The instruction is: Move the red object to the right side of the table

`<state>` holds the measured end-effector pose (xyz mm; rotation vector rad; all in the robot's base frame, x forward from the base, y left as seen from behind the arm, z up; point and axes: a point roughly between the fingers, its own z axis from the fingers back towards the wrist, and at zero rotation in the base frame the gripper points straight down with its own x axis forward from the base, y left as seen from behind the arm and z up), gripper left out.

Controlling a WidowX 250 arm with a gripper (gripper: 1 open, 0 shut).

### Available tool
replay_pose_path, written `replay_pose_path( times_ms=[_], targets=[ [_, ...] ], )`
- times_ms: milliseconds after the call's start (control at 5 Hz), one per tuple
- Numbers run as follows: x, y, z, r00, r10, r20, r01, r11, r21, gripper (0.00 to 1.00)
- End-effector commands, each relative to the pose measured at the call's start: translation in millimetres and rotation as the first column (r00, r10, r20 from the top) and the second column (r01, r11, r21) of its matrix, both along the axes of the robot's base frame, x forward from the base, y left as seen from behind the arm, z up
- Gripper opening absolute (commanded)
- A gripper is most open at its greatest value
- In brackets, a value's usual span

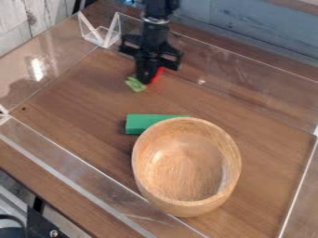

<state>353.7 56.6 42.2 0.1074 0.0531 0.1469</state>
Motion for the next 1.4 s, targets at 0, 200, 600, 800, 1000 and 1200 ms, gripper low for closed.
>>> replay_pose_path(
  times_ms=[0,200,600,800,1000,1200],
  targets=[
    [21.2,-43.4,54.0,0.992,-0.053,0.115,0.052,0.999,0.012,0.0],
    [21.9,-93.6,66.9,0.987,-0.085,0.134,0.084,0.996,0.01,0.0],
    [15.1,-189.1,85.5,0.983,-0.09,0.159,0.093,0.996,-0.013,0.0],
    [5.8,-199.4,76.8,0.987,-0.052,0.152,0.06,0.997,-0.048,0.0],
    [4.1,-200.9,69.9,0.987,-0.059,0.149,0.069,0.996,-0.06,0.0],
    [-1.7,-207.6,56.8,0.989,-0.045,0.142,0.056,0.996,-0.073,0.0]
  ],
)
